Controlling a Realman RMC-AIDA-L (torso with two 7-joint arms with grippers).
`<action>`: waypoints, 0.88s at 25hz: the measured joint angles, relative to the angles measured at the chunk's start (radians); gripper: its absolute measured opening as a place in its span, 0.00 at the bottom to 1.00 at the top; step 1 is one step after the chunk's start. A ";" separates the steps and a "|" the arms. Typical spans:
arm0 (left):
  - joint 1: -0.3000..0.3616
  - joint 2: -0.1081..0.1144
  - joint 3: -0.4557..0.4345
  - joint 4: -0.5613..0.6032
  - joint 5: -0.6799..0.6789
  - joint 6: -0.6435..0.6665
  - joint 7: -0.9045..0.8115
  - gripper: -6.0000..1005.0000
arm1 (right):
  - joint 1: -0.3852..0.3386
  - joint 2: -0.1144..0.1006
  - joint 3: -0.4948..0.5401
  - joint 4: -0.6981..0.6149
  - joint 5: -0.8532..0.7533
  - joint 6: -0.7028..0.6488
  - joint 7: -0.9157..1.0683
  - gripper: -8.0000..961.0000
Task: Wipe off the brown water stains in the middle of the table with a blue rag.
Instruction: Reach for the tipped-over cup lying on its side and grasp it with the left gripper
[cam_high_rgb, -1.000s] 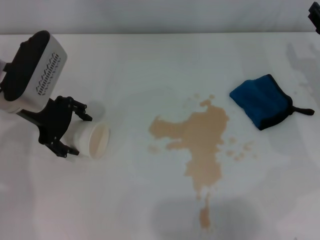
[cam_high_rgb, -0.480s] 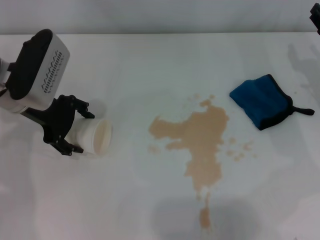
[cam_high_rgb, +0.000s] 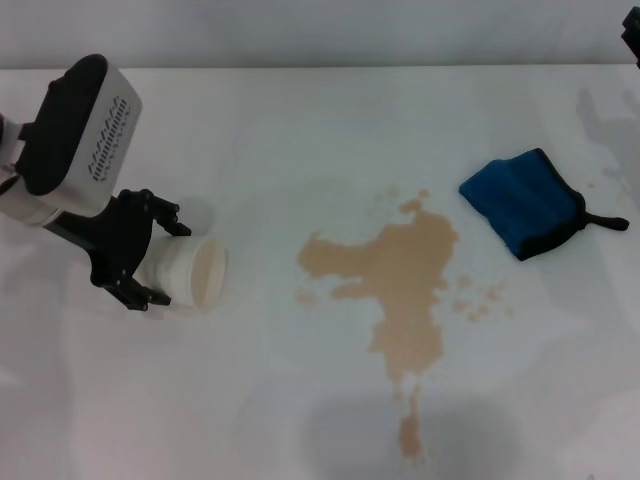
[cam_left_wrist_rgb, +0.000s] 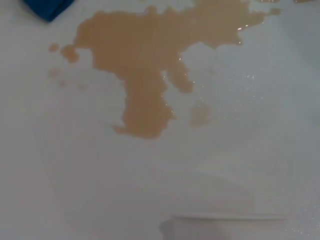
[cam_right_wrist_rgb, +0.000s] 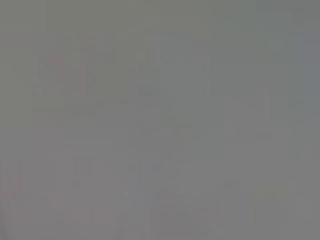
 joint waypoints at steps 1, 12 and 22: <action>0.000 0.000 0.000 0.003 0.000 0.000 -0.003 0.86 | -0.001 0.000 0.000 0.000 0.000 0.000 0.000 0.73; 0.015 -0.005 -0.029 0.032 -0.010 -0.006 -0.020 0.86 | -0.006 0.000 -0.001 -0.004 0.000 0.001 0.000 0.73; 0.029 -0.015 -0.051 0.043 -0.012 -0.009 -0.012 0.86 | -0.006 0.000 -0.002 -0.006 0.000 0.001 -0.001 0.73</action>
